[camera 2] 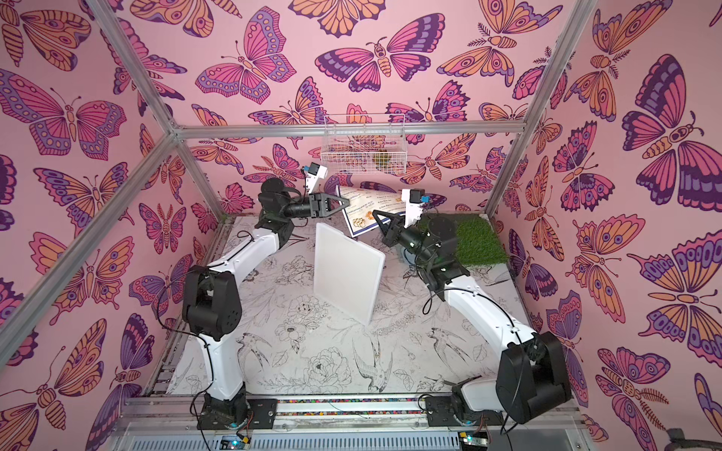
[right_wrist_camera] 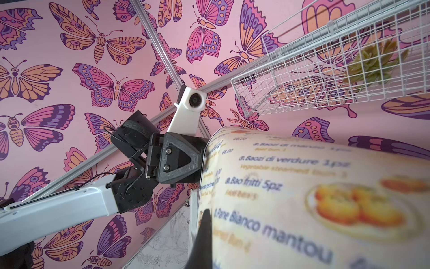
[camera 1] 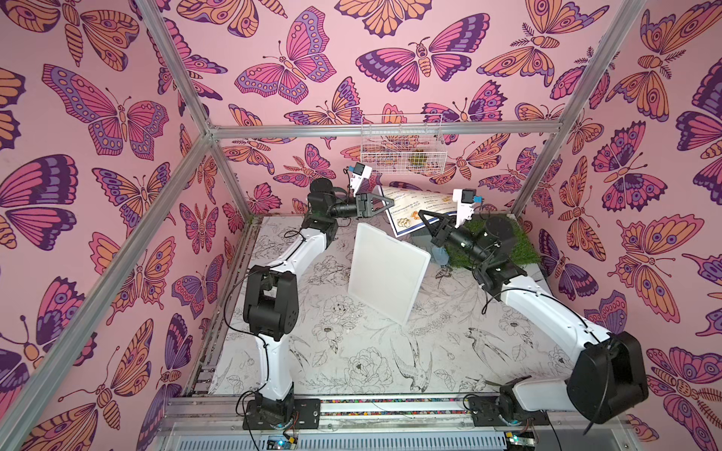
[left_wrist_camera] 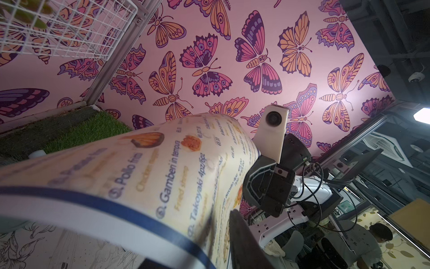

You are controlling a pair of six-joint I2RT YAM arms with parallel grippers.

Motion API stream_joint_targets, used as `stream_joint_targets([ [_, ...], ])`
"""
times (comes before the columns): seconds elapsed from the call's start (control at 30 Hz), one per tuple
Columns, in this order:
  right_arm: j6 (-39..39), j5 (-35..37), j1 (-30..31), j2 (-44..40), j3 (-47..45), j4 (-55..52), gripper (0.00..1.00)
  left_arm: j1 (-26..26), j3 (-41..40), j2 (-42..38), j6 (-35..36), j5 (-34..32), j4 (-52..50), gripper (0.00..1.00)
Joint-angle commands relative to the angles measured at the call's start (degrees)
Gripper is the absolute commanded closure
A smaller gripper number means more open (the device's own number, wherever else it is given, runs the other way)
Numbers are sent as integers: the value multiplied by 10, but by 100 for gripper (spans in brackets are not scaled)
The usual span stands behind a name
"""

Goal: Insert the menus into the narrow rack
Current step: Insert the menu into the narrow rack.

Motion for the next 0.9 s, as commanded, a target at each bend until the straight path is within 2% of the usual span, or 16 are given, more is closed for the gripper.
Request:
stream_joint_targets([
  [0.0,8,-7,3,0,-5,16,100,4,-13,-2,-4,2,20,65],
  [0.87,-14,7,3,-39,-28,-29,100,4,-28,-11,-20,0,46,65],
])
